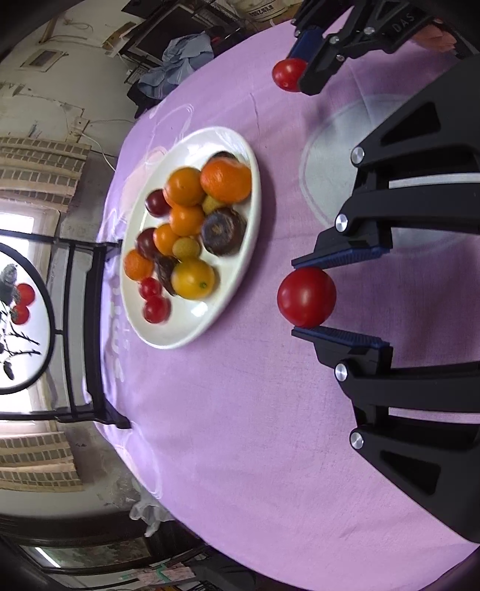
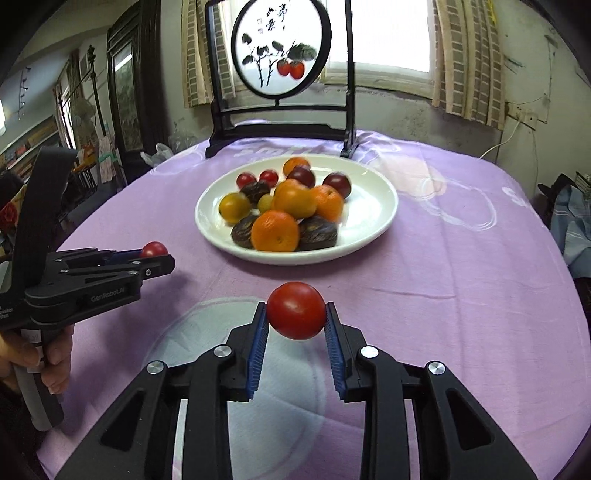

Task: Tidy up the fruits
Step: 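Release both cherry tomatoes on the plate with the left and right tools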

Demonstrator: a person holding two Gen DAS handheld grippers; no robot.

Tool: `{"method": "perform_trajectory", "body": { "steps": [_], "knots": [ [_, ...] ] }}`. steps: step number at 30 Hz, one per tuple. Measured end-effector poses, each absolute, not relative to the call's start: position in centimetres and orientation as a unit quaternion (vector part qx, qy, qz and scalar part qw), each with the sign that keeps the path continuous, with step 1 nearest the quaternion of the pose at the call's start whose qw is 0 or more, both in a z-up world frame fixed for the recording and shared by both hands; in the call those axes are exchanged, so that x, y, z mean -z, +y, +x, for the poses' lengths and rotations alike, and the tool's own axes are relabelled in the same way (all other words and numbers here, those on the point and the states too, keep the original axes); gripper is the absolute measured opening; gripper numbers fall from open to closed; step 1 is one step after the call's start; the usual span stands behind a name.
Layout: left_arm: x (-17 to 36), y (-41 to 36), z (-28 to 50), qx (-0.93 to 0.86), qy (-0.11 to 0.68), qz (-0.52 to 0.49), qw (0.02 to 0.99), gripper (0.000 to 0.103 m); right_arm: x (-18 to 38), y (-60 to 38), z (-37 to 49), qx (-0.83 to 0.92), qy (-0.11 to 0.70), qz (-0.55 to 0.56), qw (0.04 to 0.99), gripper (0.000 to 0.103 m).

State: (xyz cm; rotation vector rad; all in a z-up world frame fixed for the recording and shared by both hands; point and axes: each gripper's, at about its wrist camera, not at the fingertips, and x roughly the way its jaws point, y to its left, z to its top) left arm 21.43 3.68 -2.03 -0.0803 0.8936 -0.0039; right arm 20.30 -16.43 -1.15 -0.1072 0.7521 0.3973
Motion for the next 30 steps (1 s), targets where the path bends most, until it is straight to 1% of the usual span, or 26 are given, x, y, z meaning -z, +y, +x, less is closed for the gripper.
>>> {"method": "perform_trajectory", "body": {
  "steps": [7,12,19,25,26,27,28,29,30],
  "knots": [
    [-2.7,1.9,23.6,0.029,0.410,-0.023,0.911,0.030,-2.1,-17.2,21.9,-0.188,0.322,-0.052,0.926,0.031],
    [-4.5,0.9,27.0,0.029,0.392,-0.019,0.919,0.030,-3.3,-15.6,24.2,-0.186,0.303,-0.067,0.932,0.031],
    [-2.5,1.7,33.1,-0.012,0.413,-0.021,0.911,0.030,-2.5,-13.3,29.4,-0.179,0.310,-0.081,0.930,0.031],
    [-0.4,2.3,36.0,-0.024,0.429,-0.023,0.903,0.030,-0.5,-11.6,33.3,-0.183,0.325,-0.086,0.924,0.031],
    [-0.1,2.4,36.4,-0.027,0.431,-0.026,0.902,0.030,-0.2,-11.5,33.6,-0.185,0.328,-0.085,0.922,0.032],
    [0.1,2.5,36.6,-0.030,0.433,-0.030,0.900,0.031,0.0,-11.3,34.0,-0.190,0.330,-0.083,0.921,0.037],
    [0.3,2.7,36.8,-0.030,0.434,-0.039,0.899,0.041,0.3,-11.1,34.3,-0.196,0.332,-0.081,0.919,0.046],
    [0.4,2.8,37.0,-0.030,0.435,-0.046,0.899,0.051,0.5,-11.0,34.5,-0.200,0.332,-0.082,0.918,0.061],
    [0.4,3.0,37.0,-0.037,0.431,-0.055,0.900,0.069,0.5,-11.0,34.4,-0.195,0.326,-0.082,0.921,0.063]
  ]
}}
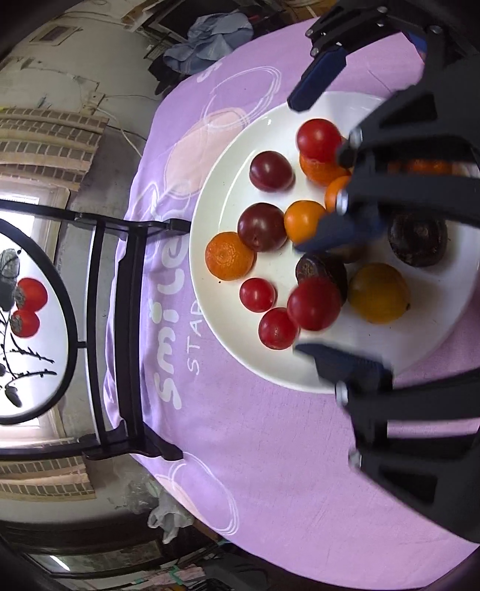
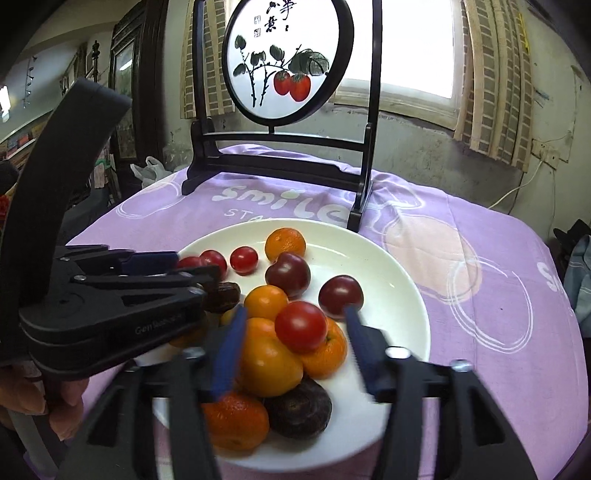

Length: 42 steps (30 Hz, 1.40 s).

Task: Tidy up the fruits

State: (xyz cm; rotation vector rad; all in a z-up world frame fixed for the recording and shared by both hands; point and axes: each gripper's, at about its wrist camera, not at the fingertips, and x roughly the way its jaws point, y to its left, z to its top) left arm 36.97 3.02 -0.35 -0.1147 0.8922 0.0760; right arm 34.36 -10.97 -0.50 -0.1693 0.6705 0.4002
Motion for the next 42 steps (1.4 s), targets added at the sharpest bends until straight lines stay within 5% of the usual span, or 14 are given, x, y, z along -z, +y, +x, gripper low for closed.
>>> {"method": "perform_trajectory", "body": {
  "steps": [1,10,30,42],
  "knots": [
    [0.2,3.2,36.8,-0.048,0.424,-0.058,0.903,0.078,0.5,-11.0,34.3,-0.192,0.322,-0.083,0.923,0.063],
    [-1.4,2.7,33.6,-0.042,0.403,-0.043,0.913,0.083,0.1,-13.6,31.8,-0.187,0.336,-0.055,0.922,0.064],
    [-1.0,1.6,20.1,-0.014,0.410,-0.046,0.911,0.088,0.0,-16.6,19.0,-0.172,0.348,-0.048,0.920,0.080],
    [0.8,-0.2,17.2,-0.012,0.406,-0.008,0.914,0.092,3.3,-18.1,17.7,-0.162,0.374,-0.031,0.913,0.081]
  ]
}}
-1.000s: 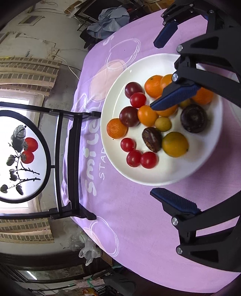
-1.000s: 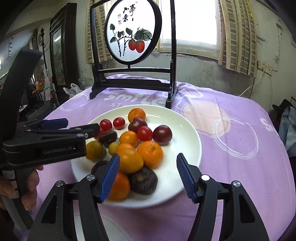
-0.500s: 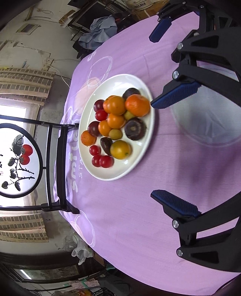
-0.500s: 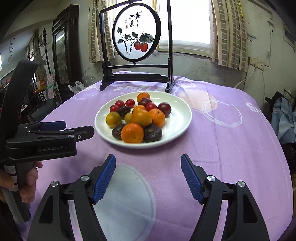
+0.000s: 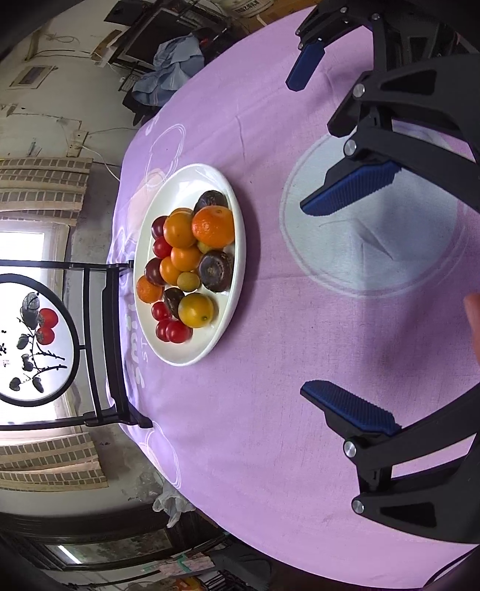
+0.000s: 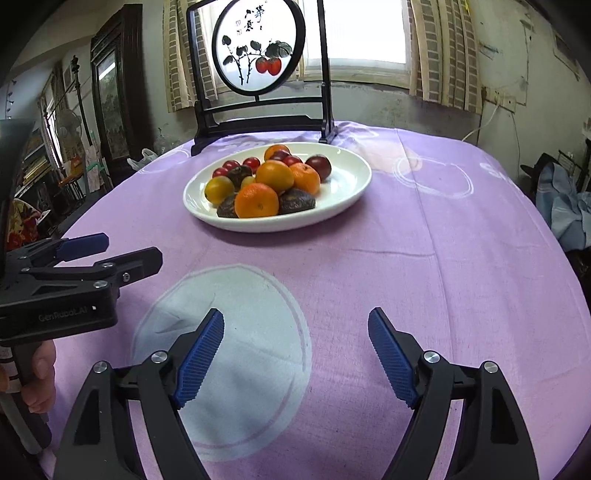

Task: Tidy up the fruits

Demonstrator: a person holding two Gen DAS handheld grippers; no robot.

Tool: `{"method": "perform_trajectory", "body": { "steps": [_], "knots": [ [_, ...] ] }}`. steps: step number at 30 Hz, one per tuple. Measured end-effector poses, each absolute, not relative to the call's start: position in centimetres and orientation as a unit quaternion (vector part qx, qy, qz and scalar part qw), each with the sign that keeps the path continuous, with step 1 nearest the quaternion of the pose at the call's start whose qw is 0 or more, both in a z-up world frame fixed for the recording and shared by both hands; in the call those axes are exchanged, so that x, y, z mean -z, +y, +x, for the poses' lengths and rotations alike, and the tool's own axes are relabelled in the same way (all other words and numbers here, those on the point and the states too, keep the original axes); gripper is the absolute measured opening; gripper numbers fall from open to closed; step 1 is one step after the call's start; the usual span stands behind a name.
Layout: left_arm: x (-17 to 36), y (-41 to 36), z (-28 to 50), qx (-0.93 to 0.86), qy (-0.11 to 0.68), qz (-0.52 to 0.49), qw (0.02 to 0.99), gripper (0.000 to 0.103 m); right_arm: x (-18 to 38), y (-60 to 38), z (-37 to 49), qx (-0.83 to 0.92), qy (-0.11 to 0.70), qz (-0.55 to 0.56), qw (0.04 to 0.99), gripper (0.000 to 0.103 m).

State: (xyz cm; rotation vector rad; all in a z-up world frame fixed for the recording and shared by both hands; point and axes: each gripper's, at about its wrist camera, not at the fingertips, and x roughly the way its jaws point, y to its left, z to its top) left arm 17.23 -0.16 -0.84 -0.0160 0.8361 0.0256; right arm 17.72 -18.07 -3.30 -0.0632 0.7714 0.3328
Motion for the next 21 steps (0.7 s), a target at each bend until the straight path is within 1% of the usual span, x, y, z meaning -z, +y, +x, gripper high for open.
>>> {"method": "perform_trajectory", "body": {
  "steps": [7,10,14,17,21],
  "knots": [
    [2.1,0.1,17.5,-0.013,0.408,-0.012,0.913,0.093,3.6,-17.6,17.4,-0.170,0.377,-0.039,0.910,0.082],
    [2.8,0.0,17.8,-0.005,0.416,-0.011,0.909,0.093,3.8,-17.5,17.4,-0.170,0.384,-0.045,0.907,0.086],
    [3.4,0.1,17.9,-0.007,0.417,-0.005,0.909,0.093,4.2,-17.6,17.6,-0.165,0.398,-0.045,0.901,0.087],
    [3.7,0.2,18.0,-0.005,0.423,-0.005,0.906,0.094,4.7,-17.7,17.9,-0.157,0.411,-0.046,0.897,0.090],
    [4.4,0.2,18.2,0.001,0.437,-0.009,0.899,0.094,5.8,-18.0,18.3,-0.152,0.440,-0.036,0.884,0.090]
  ]
}}
